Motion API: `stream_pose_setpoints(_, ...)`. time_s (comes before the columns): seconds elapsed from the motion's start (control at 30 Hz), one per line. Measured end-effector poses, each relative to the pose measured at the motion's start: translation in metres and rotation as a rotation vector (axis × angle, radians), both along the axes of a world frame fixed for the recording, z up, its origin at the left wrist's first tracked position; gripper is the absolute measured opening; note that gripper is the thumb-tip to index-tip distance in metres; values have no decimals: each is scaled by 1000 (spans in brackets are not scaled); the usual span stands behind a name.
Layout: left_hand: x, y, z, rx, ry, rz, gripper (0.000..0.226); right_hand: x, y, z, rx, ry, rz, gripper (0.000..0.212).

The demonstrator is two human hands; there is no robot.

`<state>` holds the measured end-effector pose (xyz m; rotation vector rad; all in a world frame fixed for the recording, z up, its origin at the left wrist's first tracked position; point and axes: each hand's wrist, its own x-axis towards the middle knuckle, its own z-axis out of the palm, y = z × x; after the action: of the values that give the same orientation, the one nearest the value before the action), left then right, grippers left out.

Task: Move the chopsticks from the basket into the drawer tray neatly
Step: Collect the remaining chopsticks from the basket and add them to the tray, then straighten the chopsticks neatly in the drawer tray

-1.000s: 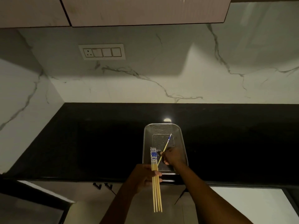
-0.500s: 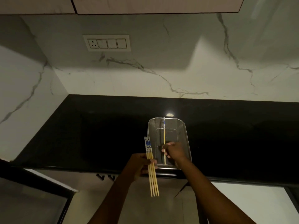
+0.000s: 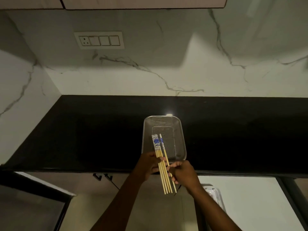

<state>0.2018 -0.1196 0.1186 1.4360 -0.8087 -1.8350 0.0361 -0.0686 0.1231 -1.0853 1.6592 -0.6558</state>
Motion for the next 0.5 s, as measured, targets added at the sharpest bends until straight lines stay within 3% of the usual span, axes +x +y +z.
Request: stream_pose_setpoints(0.5,-54,27,-2,-55,-76,-139,20,-40,31,-1,-41,76,-19,12)
